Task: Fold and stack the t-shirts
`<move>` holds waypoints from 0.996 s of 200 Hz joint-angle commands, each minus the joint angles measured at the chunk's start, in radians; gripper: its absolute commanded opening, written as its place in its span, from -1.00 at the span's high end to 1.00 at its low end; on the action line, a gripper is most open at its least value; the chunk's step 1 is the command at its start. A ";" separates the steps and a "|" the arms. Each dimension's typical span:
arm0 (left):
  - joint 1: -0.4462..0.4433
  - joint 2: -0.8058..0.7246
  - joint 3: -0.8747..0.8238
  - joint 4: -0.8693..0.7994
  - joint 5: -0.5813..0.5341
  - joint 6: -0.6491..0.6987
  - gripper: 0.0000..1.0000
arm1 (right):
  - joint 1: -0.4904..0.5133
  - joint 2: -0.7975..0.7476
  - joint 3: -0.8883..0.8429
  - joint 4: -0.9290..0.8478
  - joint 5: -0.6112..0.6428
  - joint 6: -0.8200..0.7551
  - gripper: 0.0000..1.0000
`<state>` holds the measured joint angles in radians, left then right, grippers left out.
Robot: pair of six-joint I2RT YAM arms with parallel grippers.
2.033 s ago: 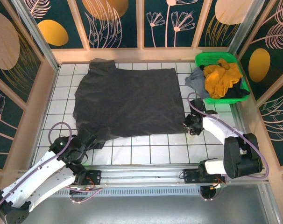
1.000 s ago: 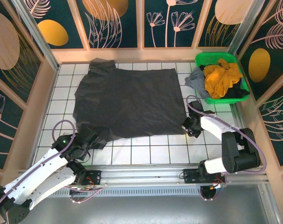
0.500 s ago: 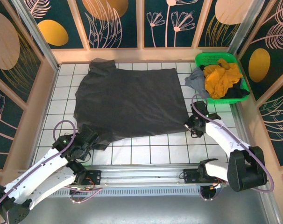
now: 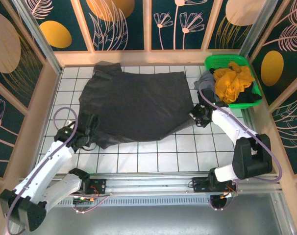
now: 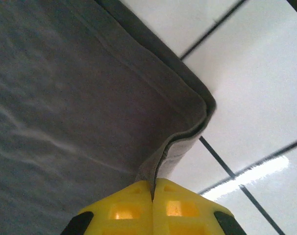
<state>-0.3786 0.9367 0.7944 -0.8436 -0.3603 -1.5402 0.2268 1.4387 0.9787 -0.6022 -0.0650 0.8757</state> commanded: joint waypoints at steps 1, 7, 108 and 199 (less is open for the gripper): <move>0.088 0.120 0.078 0.199 0.096 0.226 1.00 | -0.015 0.064 0.091 0.015 -0.021 0.031 1.00; 0.103 0.161 0.111 0.209 0.099 0.262 1.00 | -0.015 0.088 0.120 0.017 -0.022 0.031 1.00; 0.304 0.506 0.362 0.342 0.116 0.519 1.00 | -0.054 0.382 0.401 0.023 0.002 0.074 1.00; 0.349 0.659 0.447 0.355 0.102 0.606 1.00 | -0.068 0.509 0.525 -0.003 0.020 0.077 1.00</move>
<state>-0.0456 1.5639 1.2003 -0.5156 -0.2428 -0.9798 0.1703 1.9141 1.4670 -0.5781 -0.0753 0.9348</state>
